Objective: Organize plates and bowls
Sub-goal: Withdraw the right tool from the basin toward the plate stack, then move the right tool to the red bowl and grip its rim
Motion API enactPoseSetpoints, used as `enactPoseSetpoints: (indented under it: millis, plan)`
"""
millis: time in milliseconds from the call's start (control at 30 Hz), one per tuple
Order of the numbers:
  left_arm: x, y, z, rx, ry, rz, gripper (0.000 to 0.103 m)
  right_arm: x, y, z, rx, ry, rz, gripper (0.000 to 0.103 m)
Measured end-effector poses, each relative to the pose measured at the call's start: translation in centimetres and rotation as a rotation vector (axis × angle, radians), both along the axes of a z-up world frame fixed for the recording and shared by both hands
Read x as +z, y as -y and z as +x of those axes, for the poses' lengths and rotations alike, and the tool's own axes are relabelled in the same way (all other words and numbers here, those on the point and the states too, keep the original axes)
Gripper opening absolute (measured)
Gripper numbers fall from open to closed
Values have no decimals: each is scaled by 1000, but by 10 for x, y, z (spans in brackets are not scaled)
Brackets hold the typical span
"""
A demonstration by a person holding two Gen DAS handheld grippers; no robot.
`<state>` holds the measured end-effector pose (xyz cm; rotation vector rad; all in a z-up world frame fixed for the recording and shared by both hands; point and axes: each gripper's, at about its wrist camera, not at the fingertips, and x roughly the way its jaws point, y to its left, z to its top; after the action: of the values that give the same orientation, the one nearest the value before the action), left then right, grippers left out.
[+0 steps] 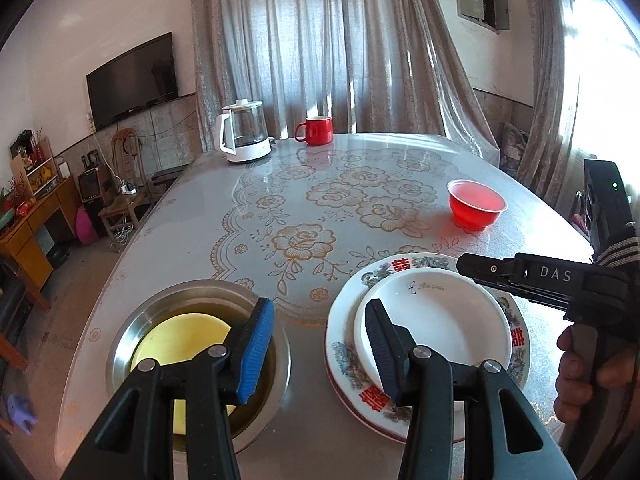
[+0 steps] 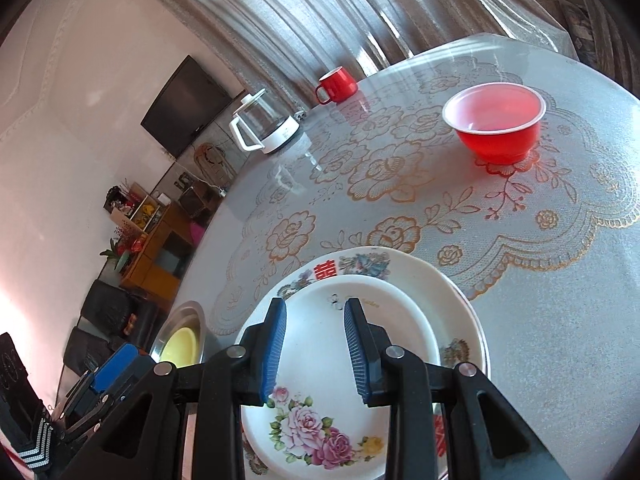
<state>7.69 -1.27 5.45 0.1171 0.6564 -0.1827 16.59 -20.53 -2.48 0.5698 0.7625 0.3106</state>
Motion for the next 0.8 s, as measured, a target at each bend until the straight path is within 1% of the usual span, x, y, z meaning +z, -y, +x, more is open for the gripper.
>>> enactPoseSetpoints:
  millis: [100, 233, 433, 500, 567, 667, 800]
  plan:
    - [-1, 13, 9, -32, -14, 7, 50, -2, 16, 2, -34, -7, 1, 30]
    - [-1, 32, 27, -86, -56, -14, 50, -2, 46, 7, -99, -13, -1, 30]
    - [-4, 59, 71, -144, -188, -108, 50, 1, 94, 20, -213, -19, -16, 30]
    - [-4, 69, 84, -164, -213, -137, 50, 1, 107, 27, -246, -23, -32, 30]
    - [-6, 79, 100, -158, -241, -159, 50, 2, 118, 35, -275, -28, -47, 30]
    - [-10, 94, 124, -177, -292, -215, 50, -1, 135, 48, -315, -41, -53, 30]
    - [-13, 121, 155, -203, -317, -243, 48, -5, 156, 68, -364, -61, -62, 30]
